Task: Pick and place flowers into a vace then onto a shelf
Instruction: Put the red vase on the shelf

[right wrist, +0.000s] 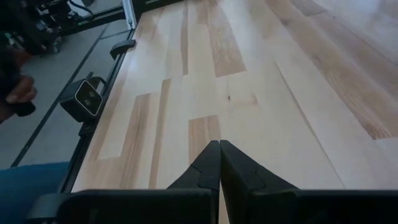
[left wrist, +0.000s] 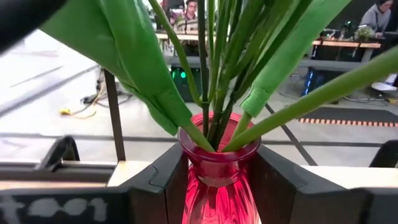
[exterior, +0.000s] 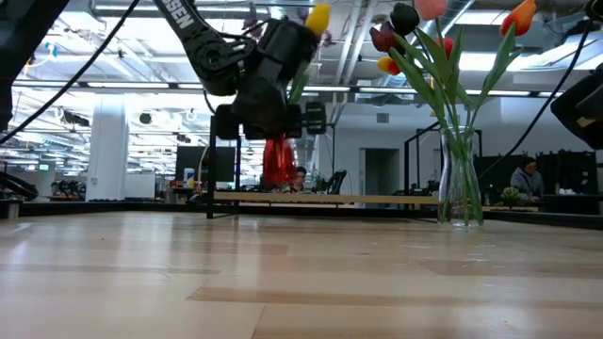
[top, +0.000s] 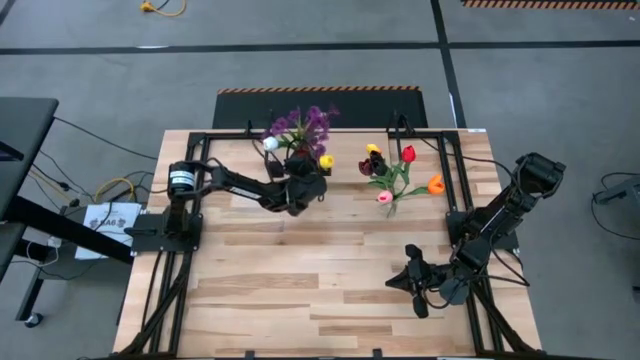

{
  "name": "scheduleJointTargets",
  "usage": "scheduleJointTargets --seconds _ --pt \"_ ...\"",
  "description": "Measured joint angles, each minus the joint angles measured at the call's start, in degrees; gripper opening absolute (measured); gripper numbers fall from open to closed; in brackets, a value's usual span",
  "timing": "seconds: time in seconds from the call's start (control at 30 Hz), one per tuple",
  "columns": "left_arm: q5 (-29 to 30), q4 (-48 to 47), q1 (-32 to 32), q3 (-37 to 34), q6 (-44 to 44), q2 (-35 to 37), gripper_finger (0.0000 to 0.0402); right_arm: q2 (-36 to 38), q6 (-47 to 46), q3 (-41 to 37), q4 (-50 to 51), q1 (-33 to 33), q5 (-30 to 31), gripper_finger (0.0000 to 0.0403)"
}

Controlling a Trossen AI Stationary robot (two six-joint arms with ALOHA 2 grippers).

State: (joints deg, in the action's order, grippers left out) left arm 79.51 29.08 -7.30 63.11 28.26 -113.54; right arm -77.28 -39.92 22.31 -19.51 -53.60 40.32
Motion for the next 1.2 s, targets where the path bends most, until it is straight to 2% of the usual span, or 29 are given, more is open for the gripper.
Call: scheduleJointTargets --seconds 0.1,0.27,0.9,1.2 --pt "-2.3 -4.8 -1.3 0.0 5.0 0.0 0.0129 0.0 0.0 0.0 0.0 0.0 0.0 0.0" --pt "-5.3 -8.4 -2.7 -0.1 8.3 0.0 0.0129 0.0 0.0 0.0 0.0 0.0 0.1 0.0" --pt "-5.7 -10.7 -3.4 -0.1 7.5 0.1 0.013 0.0 0.0 0.0 0.2 0.1 0.5 0.0" --pt "-6.9 -10.9 -3.4 -0.1 6.9 0.1 0.0171 0.0 0.0 0.0 0.2 0.1 0.9 0.0"
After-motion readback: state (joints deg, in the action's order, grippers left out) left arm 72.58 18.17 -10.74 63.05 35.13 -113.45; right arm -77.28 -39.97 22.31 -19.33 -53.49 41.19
